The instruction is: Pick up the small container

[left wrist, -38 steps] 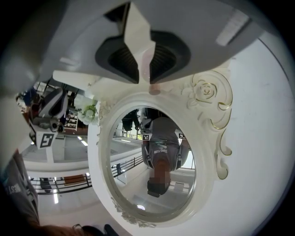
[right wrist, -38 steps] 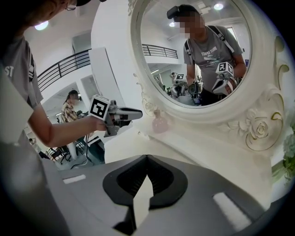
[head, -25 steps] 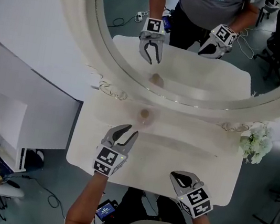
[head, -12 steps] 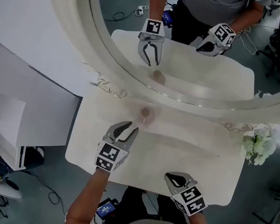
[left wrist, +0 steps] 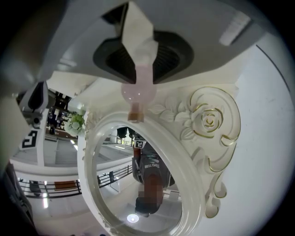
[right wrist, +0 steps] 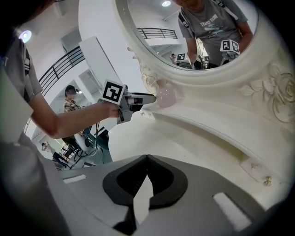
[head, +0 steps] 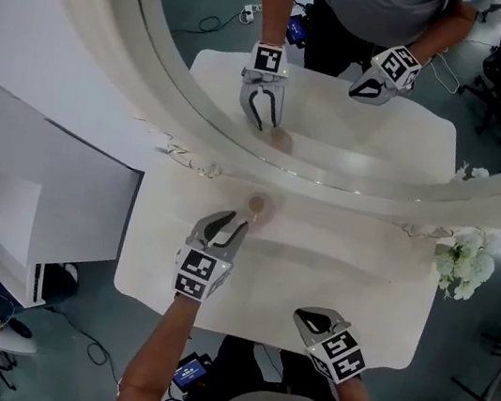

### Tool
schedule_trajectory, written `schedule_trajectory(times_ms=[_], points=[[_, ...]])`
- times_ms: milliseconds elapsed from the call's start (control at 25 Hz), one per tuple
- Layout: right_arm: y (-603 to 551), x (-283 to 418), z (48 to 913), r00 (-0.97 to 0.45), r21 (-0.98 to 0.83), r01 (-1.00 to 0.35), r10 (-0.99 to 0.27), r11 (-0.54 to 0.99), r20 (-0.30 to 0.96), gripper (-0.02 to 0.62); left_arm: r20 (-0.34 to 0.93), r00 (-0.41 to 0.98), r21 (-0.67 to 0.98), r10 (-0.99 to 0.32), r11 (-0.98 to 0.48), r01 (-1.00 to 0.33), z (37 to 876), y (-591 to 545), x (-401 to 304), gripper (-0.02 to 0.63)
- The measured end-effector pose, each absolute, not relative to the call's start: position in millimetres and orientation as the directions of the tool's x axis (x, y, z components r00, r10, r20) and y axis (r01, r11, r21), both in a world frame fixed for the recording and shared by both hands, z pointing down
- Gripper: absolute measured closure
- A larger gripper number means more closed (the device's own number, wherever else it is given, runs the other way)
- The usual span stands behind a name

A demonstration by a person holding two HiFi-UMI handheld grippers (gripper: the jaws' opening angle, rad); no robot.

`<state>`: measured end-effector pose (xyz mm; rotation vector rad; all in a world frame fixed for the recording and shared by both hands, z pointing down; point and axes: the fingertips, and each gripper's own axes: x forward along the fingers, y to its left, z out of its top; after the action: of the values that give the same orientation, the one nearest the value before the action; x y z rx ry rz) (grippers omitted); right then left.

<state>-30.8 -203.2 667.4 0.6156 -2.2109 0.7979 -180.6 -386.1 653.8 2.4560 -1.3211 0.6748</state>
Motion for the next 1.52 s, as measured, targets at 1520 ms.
schedule_trajectory(times_ms=[1520], points=[[-181,-13,693,-0.603,-0.373,-0.668,-0.174,0.644,0.779,0.594,0.323,0.598,-0.084,-0.734,-0.651,-0.754,611,-432,-114,0.395]])
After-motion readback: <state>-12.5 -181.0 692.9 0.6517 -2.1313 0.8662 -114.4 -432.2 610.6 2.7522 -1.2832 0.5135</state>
